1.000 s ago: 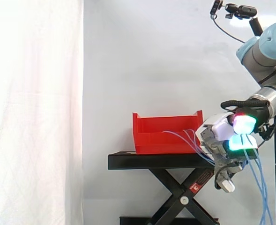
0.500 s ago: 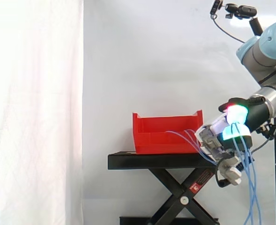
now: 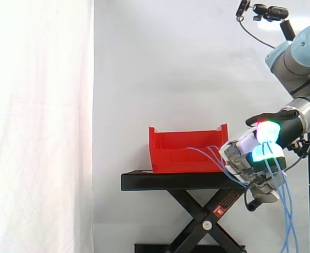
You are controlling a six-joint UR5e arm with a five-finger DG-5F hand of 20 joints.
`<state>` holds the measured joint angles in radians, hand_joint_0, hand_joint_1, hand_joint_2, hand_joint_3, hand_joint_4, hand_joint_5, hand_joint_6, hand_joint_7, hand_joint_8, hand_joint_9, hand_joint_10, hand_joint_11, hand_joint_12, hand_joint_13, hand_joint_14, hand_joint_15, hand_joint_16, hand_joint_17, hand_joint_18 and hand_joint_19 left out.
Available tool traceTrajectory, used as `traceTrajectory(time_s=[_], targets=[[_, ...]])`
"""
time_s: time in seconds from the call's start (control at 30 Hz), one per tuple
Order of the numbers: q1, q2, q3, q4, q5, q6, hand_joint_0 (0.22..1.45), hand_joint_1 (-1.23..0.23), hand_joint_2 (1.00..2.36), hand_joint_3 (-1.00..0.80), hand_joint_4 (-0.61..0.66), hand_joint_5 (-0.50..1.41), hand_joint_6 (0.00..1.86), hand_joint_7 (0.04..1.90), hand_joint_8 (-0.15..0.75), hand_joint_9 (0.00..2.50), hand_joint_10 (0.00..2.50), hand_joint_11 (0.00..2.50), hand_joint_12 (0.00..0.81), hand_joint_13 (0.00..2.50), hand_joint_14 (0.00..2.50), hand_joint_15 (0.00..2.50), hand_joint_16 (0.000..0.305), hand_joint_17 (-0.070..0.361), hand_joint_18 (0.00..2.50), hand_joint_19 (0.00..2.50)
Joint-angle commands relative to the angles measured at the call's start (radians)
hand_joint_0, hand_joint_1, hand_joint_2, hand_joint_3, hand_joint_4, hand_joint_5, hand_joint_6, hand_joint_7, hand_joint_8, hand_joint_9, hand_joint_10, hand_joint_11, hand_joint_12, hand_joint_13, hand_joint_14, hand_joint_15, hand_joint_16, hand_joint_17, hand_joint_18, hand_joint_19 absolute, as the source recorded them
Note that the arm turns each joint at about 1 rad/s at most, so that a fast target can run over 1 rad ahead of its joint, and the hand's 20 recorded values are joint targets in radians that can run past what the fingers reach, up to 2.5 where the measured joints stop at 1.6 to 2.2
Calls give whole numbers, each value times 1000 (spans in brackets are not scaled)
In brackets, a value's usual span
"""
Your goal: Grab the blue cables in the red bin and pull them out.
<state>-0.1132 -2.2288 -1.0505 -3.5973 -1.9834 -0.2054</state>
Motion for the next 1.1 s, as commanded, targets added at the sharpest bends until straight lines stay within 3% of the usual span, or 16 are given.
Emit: traceTrajectory(time_s=[0.0, 0.27, 0.3, 0.37, 0.43, 0.5, 0.53, 0.63, 0.7, 1.07], targets=[[0, 0, 0, 0, 0, -6, 877, -812, 1000, -1000, 56, 1078, 572, 838, 203, 1238, 23, 1361, 306, 1230, 22, 1428, 42, 94, 847, 844], [0, 0, 0, 0, 0, -22, 878, -815, 1000, -1000, 49, 1082, 573, 826, 173, 1396, 8, 1728, 287, 1346, 2, 1744, 42, 95, 895, 897], [0, 0, 0, 0, 0, -24, 878, -815, 1000, -1000, 49, 1082, 573, 825, 171, 1418, 5, 1757, 288, 1349, 87, 1745, 42, 95, 906, 905], [1, 0, 0, 0, 0, -27, 879, -816, 1000, -1000, 48, 1082, 572, 827, 170, 1426, 3, 1784, 287, 1332, 325, 1690, 42, 94, 934, 941], [0, 0, 0, 0, 0, -30, 882, -818, 1000, -1000, 51, 1080, 575, 824, 169, 1427, 3, 1794, 287, 1283, 729, 1588, 40, 89, 1002, 1047], [0, 0, 0, 0, 0, -30, 884, -818, 1000, -1000, 52, 1079, 576, 822, 167, 1424, 3, 1788, 280, 1258, 917, 1533, 39, 89, 1033, 1076], [0, 0, 0, 0, 0, -30, 884, -819, 1000, -1000, 51, 1079, 575, 822, 176, 1423, 2, 1782, 280, 1242, 1149, 1445, 39, 88, 1071, 1115], [1, 0, 0, 0, -2, -30, 885, -819, 1000, -1000, 50, 1082, 571, 819, 174, 1423, 3, 1763, 276, 1210, 1458, 1362, 38, 85, 1107, 1191], [1, 0, 0, 0, -2, -32, 885, -819, 1000, -1000, 46, 1082, 569, 821, 169, 1423, 1, 1766, 273, 1170, 1833, 1258, 35, 79, 1176, 1318], [1, 0, 0, 0, 0, -64, 880, -872, 1000, -1000, 24, 1061, 534, 835, 171, 1422, 1, 1771, 273, 1134, 1947, 1284, 37, 83, 1178, 1328]])
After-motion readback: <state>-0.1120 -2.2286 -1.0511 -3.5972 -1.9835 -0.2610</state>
